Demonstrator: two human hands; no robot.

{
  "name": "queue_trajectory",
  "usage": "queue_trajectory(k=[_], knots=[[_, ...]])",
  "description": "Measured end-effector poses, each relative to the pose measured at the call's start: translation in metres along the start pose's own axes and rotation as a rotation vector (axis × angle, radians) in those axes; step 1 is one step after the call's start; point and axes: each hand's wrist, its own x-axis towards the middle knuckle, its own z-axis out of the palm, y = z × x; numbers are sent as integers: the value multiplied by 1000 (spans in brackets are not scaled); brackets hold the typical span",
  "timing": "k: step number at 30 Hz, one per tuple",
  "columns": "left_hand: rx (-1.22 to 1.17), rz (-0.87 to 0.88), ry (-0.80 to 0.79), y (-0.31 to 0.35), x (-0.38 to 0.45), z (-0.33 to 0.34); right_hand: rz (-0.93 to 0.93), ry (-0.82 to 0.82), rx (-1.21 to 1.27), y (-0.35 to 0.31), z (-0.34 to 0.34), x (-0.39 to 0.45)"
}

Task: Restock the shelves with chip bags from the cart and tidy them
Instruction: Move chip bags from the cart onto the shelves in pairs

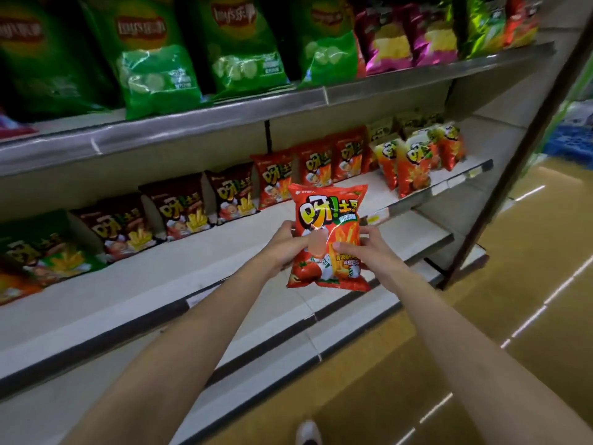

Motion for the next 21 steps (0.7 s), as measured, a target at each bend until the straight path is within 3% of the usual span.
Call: queue_trajectory(k=[4,10,21], knots=[[-43,4,75,-12,40,-17,-27,-51,-45,0,11,54],[-134,-41,229,-31,114,-36,-18,-24,-352,4,27,163],[-281,-118,389,-27,232,-61,59,-124,-223,-12,47,291]])
